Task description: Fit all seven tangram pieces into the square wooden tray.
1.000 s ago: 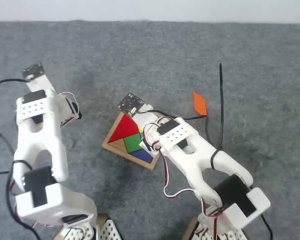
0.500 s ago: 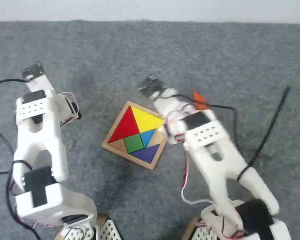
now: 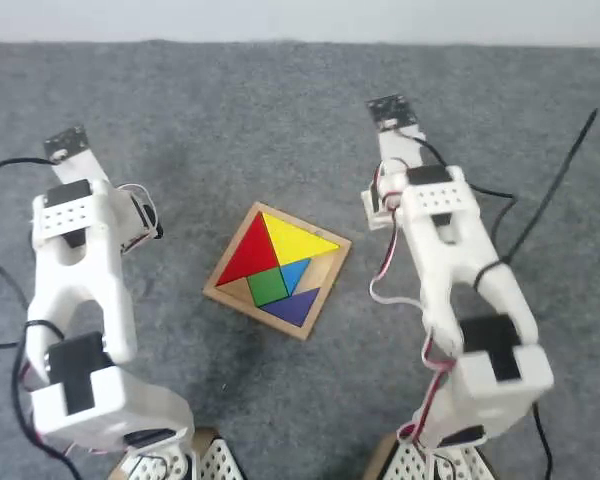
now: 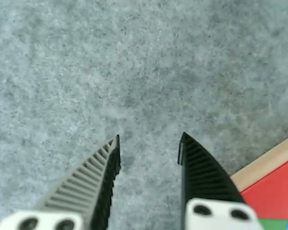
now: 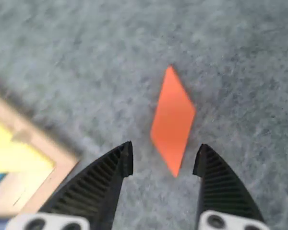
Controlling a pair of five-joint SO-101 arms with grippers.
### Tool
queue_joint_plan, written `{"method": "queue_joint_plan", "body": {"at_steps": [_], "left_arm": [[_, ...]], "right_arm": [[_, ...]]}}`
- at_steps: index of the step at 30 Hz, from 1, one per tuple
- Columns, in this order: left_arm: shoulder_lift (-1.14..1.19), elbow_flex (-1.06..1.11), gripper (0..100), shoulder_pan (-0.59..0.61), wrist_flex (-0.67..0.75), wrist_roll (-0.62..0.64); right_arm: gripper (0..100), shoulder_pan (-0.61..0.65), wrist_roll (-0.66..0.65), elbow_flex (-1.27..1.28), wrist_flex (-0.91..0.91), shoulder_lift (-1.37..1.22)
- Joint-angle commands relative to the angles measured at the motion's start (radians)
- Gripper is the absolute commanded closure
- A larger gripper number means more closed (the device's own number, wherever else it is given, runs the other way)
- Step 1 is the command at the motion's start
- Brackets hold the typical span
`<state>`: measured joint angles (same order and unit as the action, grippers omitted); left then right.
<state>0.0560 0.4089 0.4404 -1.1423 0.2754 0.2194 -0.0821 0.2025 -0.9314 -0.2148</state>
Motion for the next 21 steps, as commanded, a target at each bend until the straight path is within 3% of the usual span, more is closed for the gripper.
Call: {"method": "queue_joint_plan", "body": {"at_steps": [1, 14, 21], "left_arm": [[-0.011, -0.002, 81, -0.003, 0.014, -0.005], [-0.008, -0.002, 81, -0.003, 0.014, -0.005], [-0.011, -0.002, 81, -0.002, 0.014, -0.005]], "right_arm": [[77.8, -0.012, 0.017, -0.123, -0.01, -0.064], [77.9, -0.004, -0.13, -0.16, -0.11, -0.053], [78.5, 0.038, -0.178, -0.164, -0.077, -0.094]]}}
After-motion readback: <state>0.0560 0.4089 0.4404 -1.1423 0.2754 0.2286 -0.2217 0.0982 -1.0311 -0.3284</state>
